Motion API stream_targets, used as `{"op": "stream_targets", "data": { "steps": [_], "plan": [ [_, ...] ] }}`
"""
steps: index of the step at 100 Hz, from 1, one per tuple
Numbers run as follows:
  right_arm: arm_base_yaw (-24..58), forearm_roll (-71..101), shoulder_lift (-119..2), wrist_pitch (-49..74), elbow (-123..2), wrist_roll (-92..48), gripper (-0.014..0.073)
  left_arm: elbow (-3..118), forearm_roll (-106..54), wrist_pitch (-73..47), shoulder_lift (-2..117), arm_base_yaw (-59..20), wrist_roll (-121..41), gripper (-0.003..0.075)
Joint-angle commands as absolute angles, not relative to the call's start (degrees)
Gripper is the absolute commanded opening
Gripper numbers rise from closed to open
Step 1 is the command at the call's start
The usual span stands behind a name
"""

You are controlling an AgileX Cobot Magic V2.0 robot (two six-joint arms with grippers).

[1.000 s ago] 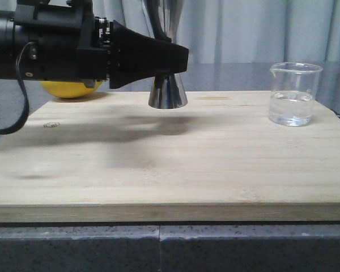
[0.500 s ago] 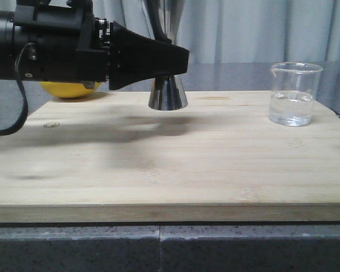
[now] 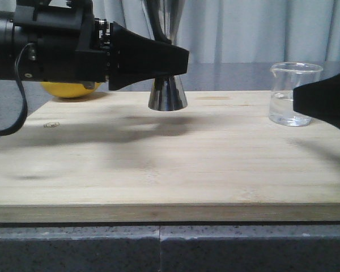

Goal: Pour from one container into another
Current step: 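Reach the right gripper to the glass beaker and grasp it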

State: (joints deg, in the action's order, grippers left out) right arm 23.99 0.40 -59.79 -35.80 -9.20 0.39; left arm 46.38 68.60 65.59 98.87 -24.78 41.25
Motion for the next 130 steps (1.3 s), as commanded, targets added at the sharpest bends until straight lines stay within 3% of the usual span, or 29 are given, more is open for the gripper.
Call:
{"op": "stream_targets", "data": {
  "steps": [1, 54, 130],
  "plan": [
    [24.1, -0.7, -62.8, -45.8, -10.5, 0.5, 0.0532, 47.7, 66.0, 77.8, 96.1, -25.2, 41.8, -0.0019],
    [24.1, -0.9, -76.5, -64.6, -10.5, 0.5, 0.0532, 47.7, 66.5, 77.8, 96.1, -25.2, 41.8, -0.0019],
    [21.8, 0.3, -81.2, -70.3, -10.5, 0.0, 0.0532, 47.7, 66.9, 77.8, 96.1, -25.2, 41.8, -0.0019]
  ]
}}
